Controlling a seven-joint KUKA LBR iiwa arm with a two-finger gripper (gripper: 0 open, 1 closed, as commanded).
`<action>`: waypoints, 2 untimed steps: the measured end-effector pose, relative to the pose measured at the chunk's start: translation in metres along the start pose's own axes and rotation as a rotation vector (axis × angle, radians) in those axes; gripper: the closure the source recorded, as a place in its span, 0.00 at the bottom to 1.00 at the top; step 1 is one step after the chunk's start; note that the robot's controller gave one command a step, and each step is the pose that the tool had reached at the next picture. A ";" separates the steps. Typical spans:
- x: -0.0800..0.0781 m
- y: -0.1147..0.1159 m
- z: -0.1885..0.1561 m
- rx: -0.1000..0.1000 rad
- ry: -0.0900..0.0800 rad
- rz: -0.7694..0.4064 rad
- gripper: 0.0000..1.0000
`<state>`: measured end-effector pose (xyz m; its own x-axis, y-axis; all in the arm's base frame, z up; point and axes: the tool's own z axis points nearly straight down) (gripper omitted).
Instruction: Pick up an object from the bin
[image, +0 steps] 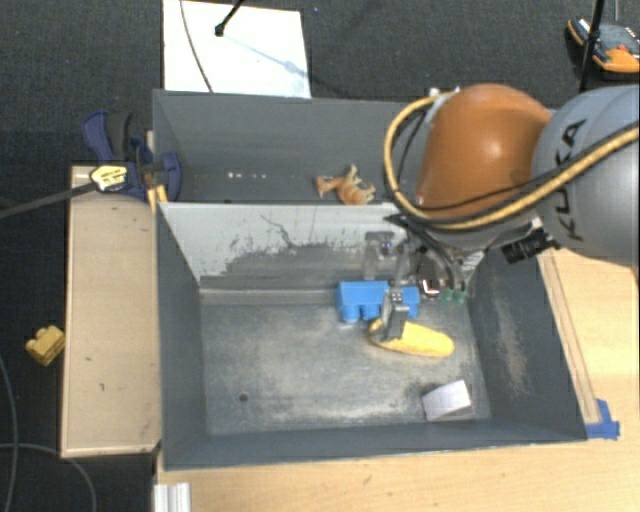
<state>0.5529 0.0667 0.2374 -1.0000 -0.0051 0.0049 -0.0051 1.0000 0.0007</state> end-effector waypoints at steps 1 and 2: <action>-0.001 0.000 -0.005 0.000 -0.008 0.001 0.00; 0.024 -0.041 0.029 0.000 -0.010 -0.029 0.00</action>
Offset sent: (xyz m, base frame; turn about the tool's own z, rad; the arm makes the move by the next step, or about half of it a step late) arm -0.0312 -0.0532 -0.0389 -0.0342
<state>0.5293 0.0259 0.2085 -0.9994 -0.0339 -0.0049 -0.0340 0.9994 0.0007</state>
